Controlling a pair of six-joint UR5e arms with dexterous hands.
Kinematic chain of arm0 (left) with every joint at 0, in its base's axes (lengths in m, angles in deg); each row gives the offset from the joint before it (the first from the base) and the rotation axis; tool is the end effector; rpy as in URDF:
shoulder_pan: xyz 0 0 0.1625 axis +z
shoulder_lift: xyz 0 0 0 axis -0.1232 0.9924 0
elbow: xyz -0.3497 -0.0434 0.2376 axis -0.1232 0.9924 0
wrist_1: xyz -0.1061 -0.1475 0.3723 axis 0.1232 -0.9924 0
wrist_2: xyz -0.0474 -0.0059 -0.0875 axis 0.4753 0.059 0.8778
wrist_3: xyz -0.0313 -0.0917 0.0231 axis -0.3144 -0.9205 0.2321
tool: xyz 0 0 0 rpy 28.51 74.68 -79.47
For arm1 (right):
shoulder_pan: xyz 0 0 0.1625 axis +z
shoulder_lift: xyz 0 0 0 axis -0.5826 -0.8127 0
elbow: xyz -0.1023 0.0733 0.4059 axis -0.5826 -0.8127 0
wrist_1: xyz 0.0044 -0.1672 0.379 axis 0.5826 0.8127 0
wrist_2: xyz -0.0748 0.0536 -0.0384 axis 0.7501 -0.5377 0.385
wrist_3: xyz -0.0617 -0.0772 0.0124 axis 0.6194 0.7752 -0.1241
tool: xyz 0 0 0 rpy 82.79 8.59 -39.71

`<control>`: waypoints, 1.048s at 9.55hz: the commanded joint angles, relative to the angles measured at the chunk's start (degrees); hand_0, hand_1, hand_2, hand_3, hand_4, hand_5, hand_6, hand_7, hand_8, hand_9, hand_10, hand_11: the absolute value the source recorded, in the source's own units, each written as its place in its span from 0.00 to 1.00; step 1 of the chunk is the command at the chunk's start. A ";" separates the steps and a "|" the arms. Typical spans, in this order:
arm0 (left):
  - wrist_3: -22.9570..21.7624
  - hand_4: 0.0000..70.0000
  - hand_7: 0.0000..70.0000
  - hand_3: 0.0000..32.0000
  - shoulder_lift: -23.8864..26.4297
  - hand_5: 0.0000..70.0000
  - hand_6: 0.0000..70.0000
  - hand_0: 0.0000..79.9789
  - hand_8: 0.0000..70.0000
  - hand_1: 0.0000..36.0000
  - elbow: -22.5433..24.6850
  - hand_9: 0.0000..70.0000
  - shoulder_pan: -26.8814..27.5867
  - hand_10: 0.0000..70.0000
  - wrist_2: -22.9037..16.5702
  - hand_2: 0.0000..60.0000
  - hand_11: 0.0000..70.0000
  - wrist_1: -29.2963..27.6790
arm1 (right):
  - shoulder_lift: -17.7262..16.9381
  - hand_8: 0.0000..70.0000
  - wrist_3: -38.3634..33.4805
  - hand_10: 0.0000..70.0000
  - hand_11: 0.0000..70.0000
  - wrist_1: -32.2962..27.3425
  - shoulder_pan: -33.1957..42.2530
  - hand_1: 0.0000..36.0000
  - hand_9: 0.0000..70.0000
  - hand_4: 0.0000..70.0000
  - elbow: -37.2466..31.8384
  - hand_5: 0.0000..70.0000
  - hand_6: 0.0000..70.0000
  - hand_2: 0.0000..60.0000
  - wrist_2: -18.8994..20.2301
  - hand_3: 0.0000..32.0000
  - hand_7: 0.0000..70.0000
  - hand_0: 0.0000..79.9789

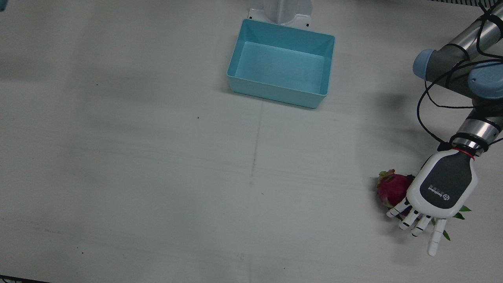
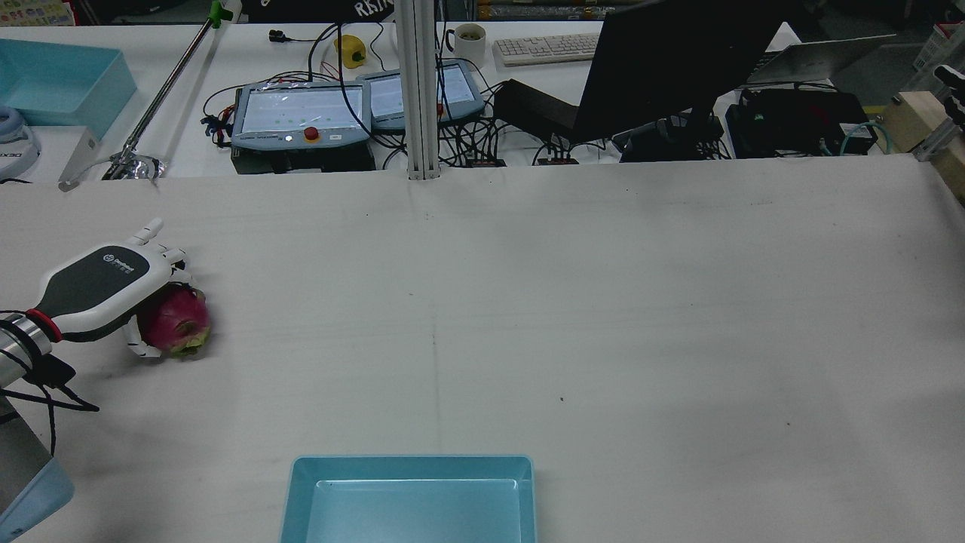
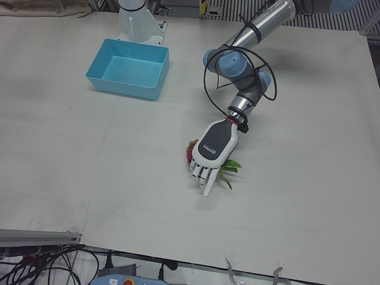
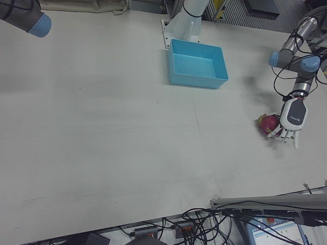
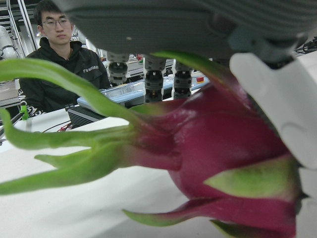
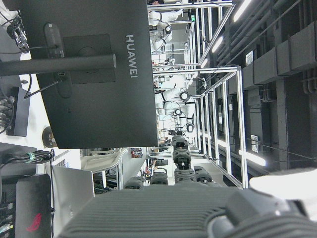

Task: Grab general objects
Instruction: 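Close the left hand's fingers to grasp the dragon fruit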

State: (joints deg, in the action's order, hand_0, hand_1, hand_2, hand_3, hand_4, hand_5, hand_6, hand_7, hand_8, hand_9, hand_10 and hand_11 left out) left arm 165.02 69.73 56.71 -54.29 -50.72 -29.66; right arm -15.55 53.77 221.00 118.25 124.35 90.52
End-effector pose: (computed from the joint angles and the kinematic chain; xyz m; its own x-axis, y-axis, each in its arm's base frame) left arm 0.2827 -0.5280 0.5449 0.2072 0.2233 -0.9525 0.8191 0.4927 0.2937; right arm 0.0800 -0.5179 0.6597 -0.9965 0.0037 -0.0836 0.0836 0.0074 -0.9965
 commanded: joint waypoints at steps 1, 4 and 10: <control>-0.23 1.00 0.80 0.00 0.08 0.55 0.38 0.60 0.38 0.35 0.19 0.49 0.01 0.39 0.00 0.56 0.56 0.24 | -0.01 0.00 0.00 0.00 0.00 0.00 0.00 0.00 0.00 0.00 0.00 0.00 0.00 0.00 0.00 0.00 0.00 0.00; -0.75 1.00 1.00 0.00 -0.01 0.63 0.65 0.62 0.54 0.39 2.81 0.79 -0.16 0.73 -0.09 0.65 1.00 0.95 | -0.01 0.00 0.00 0.00 0.00 0.00 0.00 0.00 0.00 0.00 0.00 0.00 0.00 0.00 0.00 0.00 0.00 0.00; -16.38 1.00 1.00 0.00 3.15 0.98 1.00 0.58 1.00 0.00 3.88 1.00 -0.16 1.00 -10.33 0.60 1.00 -0.46 | 0.07 0.00 0.00 0.00 0.00 0.00 0.00 0.00 0.00 0.00 0.00 0.00 0.00 0.00 0.00 0.00 0.00 0.00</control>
State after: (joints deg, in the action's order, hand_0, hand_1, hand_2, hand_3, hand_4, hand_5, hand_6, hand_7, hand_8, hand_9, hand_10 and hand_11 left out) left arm 154.19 70.54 60.49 -54.25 -53.68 -29.83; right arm -15.56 53.77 220.99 118.25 124.35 90.52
